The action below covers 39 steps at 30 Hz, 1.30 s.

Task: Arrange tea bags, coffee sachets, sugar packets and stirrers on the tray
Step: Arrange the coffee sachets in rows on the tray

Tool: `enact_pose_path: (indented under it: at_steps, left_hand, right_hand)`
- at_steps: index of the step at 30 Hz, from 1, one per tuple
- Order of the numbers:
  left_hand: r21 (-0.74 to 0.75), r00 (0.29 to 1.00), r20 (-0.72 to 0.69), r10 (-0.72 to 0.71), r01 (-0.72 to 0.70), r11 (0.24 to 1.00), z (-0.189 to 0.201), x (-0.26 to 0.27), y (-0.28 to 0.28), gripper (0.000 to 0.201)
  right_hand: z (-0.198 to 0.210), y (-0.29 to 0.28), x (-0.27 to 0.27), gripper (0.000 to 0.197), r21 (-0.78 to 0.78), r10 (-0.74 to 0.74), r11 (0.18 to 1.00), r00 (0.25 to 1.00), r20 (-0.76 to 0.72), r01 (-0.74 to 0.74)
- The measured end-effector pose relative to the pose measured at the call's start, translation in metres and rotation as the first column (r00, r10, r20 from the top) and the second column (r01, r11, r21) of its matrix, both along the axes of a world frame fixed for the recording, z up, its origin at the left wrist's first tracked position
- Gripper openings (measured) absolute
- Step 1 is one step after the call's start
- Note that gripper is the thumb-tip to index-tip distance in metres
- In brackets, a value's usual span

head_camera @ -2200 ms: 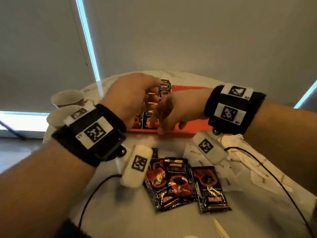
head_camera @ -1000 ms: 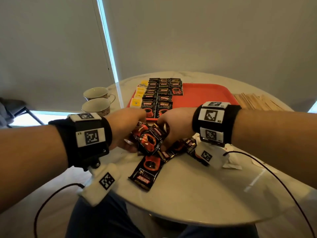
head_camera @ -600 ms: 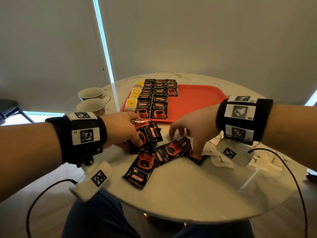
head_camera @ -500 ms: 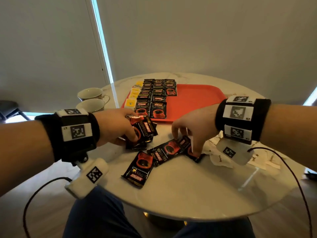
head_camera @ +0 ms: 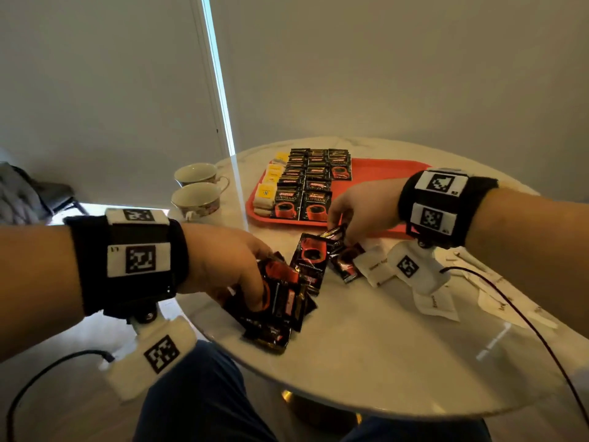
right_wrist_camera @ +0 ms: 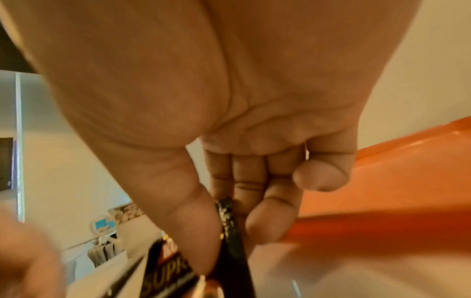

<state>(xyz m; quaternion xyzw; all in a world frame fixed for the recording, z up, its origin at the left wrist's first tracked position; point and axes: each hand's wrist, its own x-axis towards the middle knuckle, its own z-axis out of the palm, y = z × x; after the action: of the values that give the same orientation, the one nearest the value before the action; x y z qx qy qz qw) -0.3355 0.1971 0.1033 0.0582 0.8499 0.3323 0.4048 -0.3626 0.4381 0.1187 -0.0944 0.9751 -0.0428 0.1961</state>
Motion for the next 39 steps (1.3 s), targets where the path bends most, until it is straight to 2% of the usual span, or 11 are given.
enact_pose_path:
  at_steps: [3, 10, 16, 19, 22, 29, 32, 34, 36, 37, 39]
  left_hand:
    - [-0.077, 0.999, -0.042, -0.03, 0.027, 0.997, -0.003, 0.0, 0.006, 0.047]
    - [-0.181, 0.986, -0.155, -0.057, 0.029, 0.983, -0.01, -0.002, 0.018, 0.042]
    - [-0.156, 0.99, -0.142, 0.001, -0.024, 0.987, -0.003, -0.01, 0.014, 0.047]
    - [-0.084, 0.984, -0.159, 0.08, -0.094, 0.992, 0.004, -0.015, 0.003, 0.047]
    - [0.076, 0.95, -0.224, 0.219, -0.207, 0.975, 0.007, -0.021, -0.006, 0.059]
    - [0.477, 0.838, -0.168, 0.519, -0.392, 0.787, 0.002, -0.037, 0.012, 0.043]
    - [0.579, 0.819, -0.104, 0.565, -0.412, 0.704, 0.0, -0.045, 0.027, 0.047]
    - [0.67, 0.771, -0.038, 0.636, -0.453, 0.588, 0.001, -0.053, 0.035, 0.052]
    - [0.762, 0.698, 0.045, 0.715, -0.487, 0.428, 0.003, -0.062, 0.043, 0.059]
    - [0.795, 0.666, 0.083, 0.741, -0.493, 0.354, 0.004, -0.067, 0.048, 0.062]
    - [0.827, 0.621, 0.12, 0.774, -0.495, 0.269, 0.008, -0.075, 0.059, 0.054]
  right_hand:
    - [0.007, 0.003, -0.001, 0.016, -0.011, -0.011, 1.0, 1.0, -0.021, 0.011]
    - [0.02, 0.003, -0.009, 0.017, -0.281, -0.157, 0.954, 0.971, -0.18, 0.102]
    - [0.009, -0.019, -0.001, 0.045, -0.248, 0.132, 0.964, 0.981, 0.144, -0.093]
    - [-0.004, -0.031, -0.001, 0.061, -0.124, 0.235, 0.969, 0.957, 0.169, -0.216]
    - [-0.009, -0.035, -0.005, 0.049, -0.035, 0.297, 0.955, 0.944, 0.143, -0.295]
    - [-0.02, -0.04, -0.018, 0.046, 0.084, 0.304, 0.947, 0.95, 0.078, -0.31]
    - [-0.017, -0.03, -0.023, 0.027, -0.008, 0.261, 0.965, 0.965, 0.025, -0.261]
    - [-0.009, -0.01, -0.029, 0.02, -0.156, 0.233, 0.959, 0.972, -0.033, -0.235]
    - [-0.001, 0.019, -0.037, 0.021, -0.45, 0.136, 0.882, 0.99, -0.04, -0.139]
    - [0.001, 0.035, -0.041, 0.024, -0.647, 0.085, 0.758, 0.996, -0.018, -0.076]
    - [0.001, 0.059, -0.049, 0.033, -0.935, 0.038, 0.351, 0.997, 0.061, 0.043]
